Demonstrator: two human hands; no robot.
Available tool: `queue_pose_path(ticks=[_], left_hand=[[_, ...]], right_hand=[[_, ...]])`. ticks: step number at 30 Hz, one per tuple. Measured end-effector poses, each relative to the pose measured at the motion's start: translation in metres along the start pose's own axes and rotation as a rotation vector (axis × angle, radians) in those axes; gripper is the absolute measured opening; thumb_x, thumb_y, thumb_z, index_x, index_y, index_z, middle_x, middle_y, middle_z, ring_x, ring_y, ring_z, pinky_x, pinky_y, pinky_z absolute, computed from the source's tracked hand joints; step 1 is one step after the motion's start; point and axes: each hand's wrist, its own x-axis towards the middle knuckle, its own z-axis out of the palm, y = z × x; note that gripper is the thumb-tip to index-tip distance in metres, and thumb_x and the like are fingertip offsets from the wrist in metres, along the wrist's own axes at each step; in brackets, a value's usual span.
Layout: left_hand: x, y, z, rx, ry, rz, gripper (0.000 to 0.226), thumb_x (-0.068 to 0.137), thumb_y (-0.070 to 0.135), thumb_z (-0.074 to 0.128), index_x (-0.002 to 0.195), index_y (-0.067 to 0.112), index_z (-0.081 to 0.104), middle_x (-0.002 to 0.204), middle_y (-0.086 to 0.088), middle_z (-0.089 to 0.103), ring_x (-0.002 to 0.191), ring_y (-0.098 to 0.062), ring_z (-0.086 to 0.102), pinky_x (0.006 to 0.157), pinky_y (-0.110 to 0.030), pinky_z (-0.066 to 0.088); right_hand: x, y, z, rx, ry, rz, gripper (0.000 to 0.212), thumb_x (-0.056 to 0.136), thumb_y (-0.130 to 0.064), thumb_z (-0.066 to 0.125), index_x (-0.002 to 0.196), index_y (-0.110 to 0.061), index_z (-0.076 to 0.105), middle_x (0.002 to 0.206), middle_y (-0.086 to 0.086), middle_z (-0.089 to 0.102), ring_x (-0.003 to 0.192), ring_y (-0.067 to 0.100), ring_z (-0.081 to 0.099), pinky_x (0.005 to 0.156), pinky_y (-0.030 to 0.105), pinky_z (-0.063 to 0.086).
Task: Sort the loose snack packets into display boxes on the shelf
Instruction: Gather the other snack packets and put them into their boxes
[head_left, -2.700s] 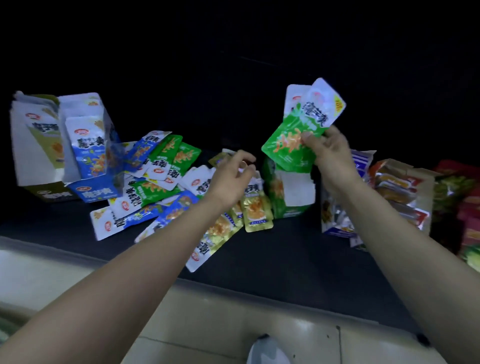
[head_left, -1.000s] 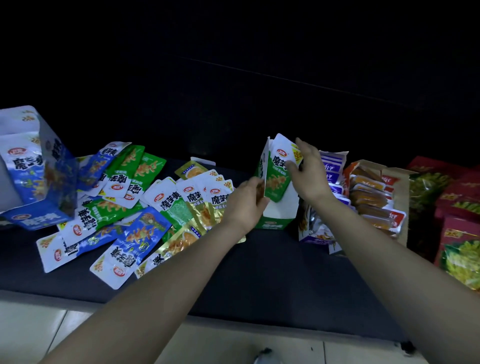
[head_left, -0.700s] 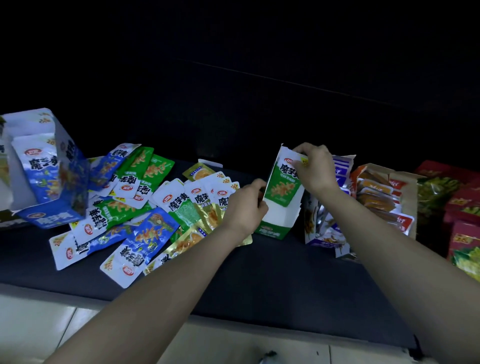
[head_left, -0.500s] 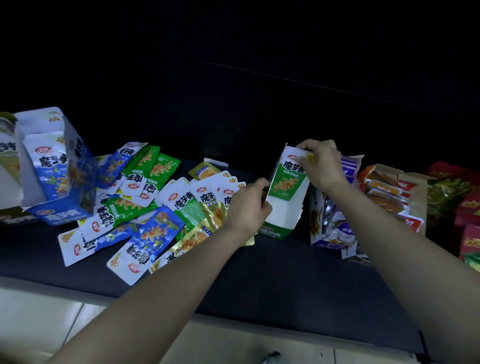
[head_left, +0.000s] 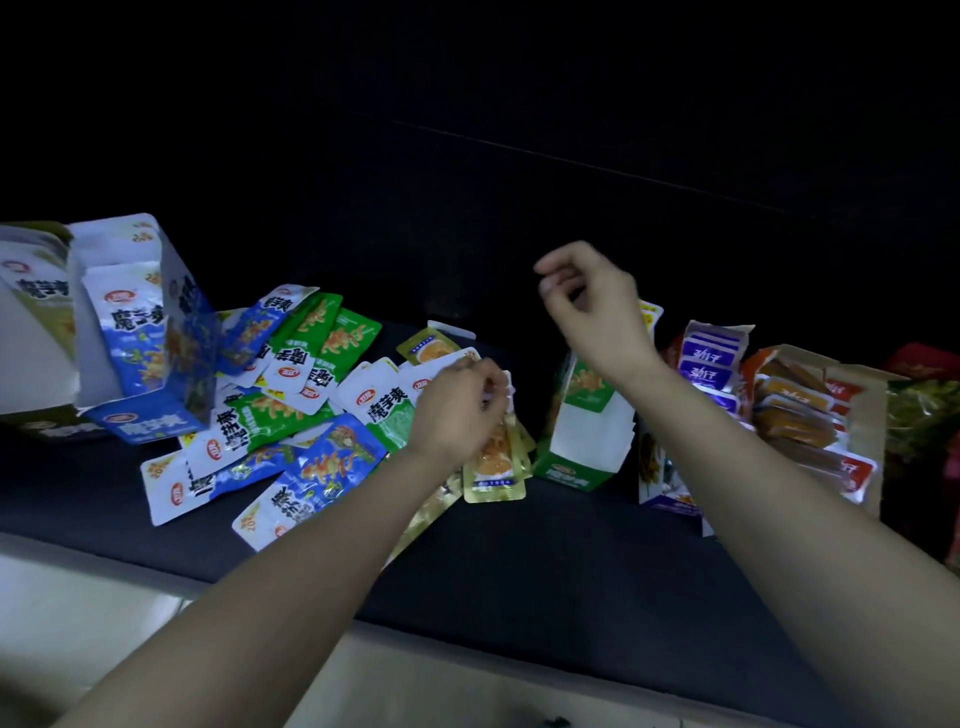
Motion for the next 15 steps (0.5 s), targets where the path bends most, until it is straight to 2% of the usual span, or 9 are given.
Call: queue_pose_path(ticks=[2,3,5,7,9,12,15], left_hand=[[-0.004,-0.028,-0.015,0.174,0.036,0.012,0.021,0.094,0.019,0.055,0.112,0.014,0.066,0.107,-0.008,0.062,0.107,-0.028,0.052,0.081,-0.034,0.041],[-0.006,-0.041,-0.022,0.241,0.029,0.006,0.024,0.094,0.019,0.055,0.115,0.014,0.066,0.112,-0.009,0.060,0.110,-0.030,0.049,0.085,-0.036,0.041],[-0.011,-0.063,-0.033,0.316,-0.017,-0.020,0.031,0.094,0.022,0.056,0.123,0.017,0.062,0.124,-0.009,0.056,0.119,-0.031,0.044,0.095,-0.039,0.038],[-0.015,-0.078,-0.041,0.351,-0.088,-0.004,0.039,0.095,0.026,0.054,0.134,0.021,0.055,0.142,-0.008,0.047,0.134,-0.030,0.035,0.108,-0.039,0.031],[-0.017,-0.089,-0.045,0.361,-0.155,0.022,0.046,0.099,0.032,0.049,0.145,0.026,0.042,0.159,-0.005,0.026,0.148,-0.025,0.014,0.117,-0.039,0.017],[-0.014,-0.098,-0.045,0.379,-0.231,0.002,0.055,0.103,0.042,0.039,0.154,0.032,0.022,0.164,0.000,-0.001,0.151,-0.020,-0.008,0.120,-0.039,-0.005],[-0.010,-0.109,-0.040,0.356,-0.239,-0.010,0.055,0.104,0.046,0.033,0.155,0.034,0.017,0.164,0.002,-0.004,0.150,-0.019,-0.011,0.119,-0.040,-0.012]], right_hand=[[0.006,-0.012,0.028,0.013,-0.126,0.039,0.016,0.090,-0.004,0.055,0.100,-0.013,0.064,0.080,-0.011,0.059,0.068,-0.003,0.054,0.065,0.012,0.042],[0.009,-0.013,0.044,-0.013,-0.166,0.064,0.015,0.091,-0.006,0.054,0.101,-0.013,0.064,0.081,-0.008,0.061,0.070,0.000,0.056,0.067,0.019,0.047],[0.017,-0.007,0.073,-0.107,-0.220,0.138,0.018,0.094,-0.008,0.054,0.108,-0.012,0.063,0.092,0.002,0.066,0.083,0.015,0.063,0.075,0.033,0.052],[0.024,0.004,0.099,-0.230,-0.259,0.220,0.024,0.094,-0.011,0.057,0.118,-0.011,0.061,0.112,0.009,0.065,0.100,0.026,0.063,0.081,0.038,0.053],[0.026,0.017,0.120,-0.353,-0.257,0.256,0.028,0.094,-0.012,0.059,0.122,-0.010,0.059,0.121,0.013,0.062,0.107,0.030,0.061,0.081,0.039,0.053],[0.025,0.032,0.141,-0.519,-0.190,0.275,0.029,0.095,-0.009,0.057,0.124,-0.012,0.060,0.122,0.013,0.060,0.106,0.032,0.060,0.072,0.036,0.049],[0.022,0.038,0.153,-0.565,-0.124,0.287,0.028,0.095,-0.007,0.056,0.121,-0.013,0.065,0.117,0.013,0.063,0.103,0.032,0.062,0.065,0.030,0.041]])
